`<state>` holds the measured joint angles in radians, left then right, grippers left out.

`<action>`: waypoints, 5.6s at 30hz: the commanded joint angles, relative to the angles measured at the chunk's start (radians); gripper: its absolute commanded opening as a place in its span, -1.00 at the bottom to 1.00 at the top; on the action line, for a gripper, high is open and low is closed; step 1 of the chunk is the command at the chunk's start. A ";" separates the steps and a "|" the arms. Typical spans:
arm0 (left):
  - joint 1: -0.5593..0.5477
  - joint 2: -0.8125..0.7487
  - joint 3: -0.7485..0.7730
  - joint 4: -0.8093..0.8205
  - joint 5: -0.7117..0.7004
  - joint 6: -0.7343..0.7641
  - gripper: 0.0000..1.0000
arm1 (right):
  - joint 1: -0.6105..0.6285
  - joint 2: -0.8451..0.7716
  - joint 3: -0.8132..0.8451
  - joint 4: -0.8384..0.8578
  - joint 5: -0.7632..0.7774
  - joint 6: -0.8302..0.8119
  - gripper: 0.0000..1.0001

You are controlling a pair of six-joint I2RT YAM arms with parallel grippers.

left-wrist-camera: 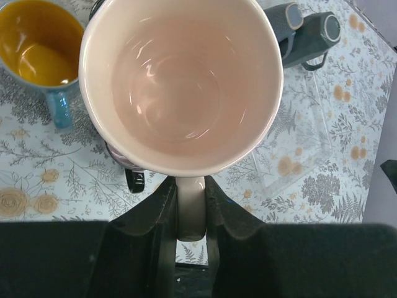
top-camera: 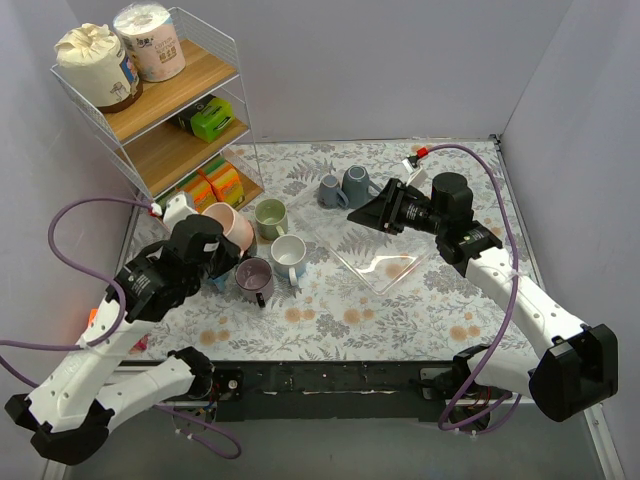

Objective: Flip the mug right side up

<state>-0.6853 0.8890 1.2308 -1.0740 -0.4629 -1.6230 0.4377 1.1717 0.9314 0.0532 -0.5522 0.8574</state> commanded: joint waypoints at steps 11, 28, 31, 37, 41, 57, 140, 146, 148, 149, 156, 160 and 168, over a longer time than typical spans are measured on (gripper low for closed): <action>0.000 -0.130 -0.208 -0.179 -0.117 -0.271 -1.00 | -0.007 -0.012 -0.009 0.005 -0.014 0.017 -0.04; 0.000 -0.196 -0.403 -0.109 -0.040 -0.316 -1.00 | -0.010 -0.014 -0.025 0.004 -0.018 0.025 -0.04; 0.000 -0.242 -0.361 -0.092 -0.075 -0.278 -1.00 | -0.011 -0.003 -0.020 0.008 -0.022 0.022 -0.04; 0.000 -0.211 -0.282 -0.099 -0.046 -0.218 -1.00 | -0.013 0.016 -0.017 0.020 -0.029 0.023 -0.04; 0.000 -0.193 -0.217 -0.159 -0.037 -0.207 -1.00 | -0.014 0.025 -0.016 0.031 -0.035 0.028 -0.05; 0.000 -0.170 -0.341 -0.262 0.050 -0.348 -1.00 | -0.031 0.049 -0.025 0.050 -0.058 0.034 -0.06; -0.181 0.010 -0.094 0.413 -0.060 0.075 0.96 | -0.054 0.578 0.558 -0.248 0.084 -0.972 0.30; -0.181 0.097 -0.073 0.419 0.015 0.123 0.96 | 0.004 0.723 0.650 -0.214 0.152 -1.012 0.30; -0.181 0.103 -0.064 0.425 0.018 0.140 0.96 | 0.038 0.758 0.675 -0.193 0.214 -1.035 0.31; -0.181 0.106 -0.062 0.430 0.015 0.143 0.96 | 0.047 0.770 0.687 -0.172 0.231 -1.058 0.33; -0.181 0.120 -0.037 0.457 0.009 0.170 0.96 | 0.104 0.928 0.851 -0.168 0.362 -1.114 0.36; -0.180 0.146 -0.022 0.447 0.009 0.173 0.96 | 0.105 0.979 0.889 -0.165 0.414 -1.098 0.36; -0.180 0.162 -0.025 0.450 0.013 0.178 0.96 | 0.101 1.005 0.903 -0.153 0.485 -1.069 0.36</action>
<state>-0.8635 1.0546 1.1809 -0.6262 -0.4534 -1.4631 0.5449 2.1677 1.7786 -0.1448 -0.1108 -0.2188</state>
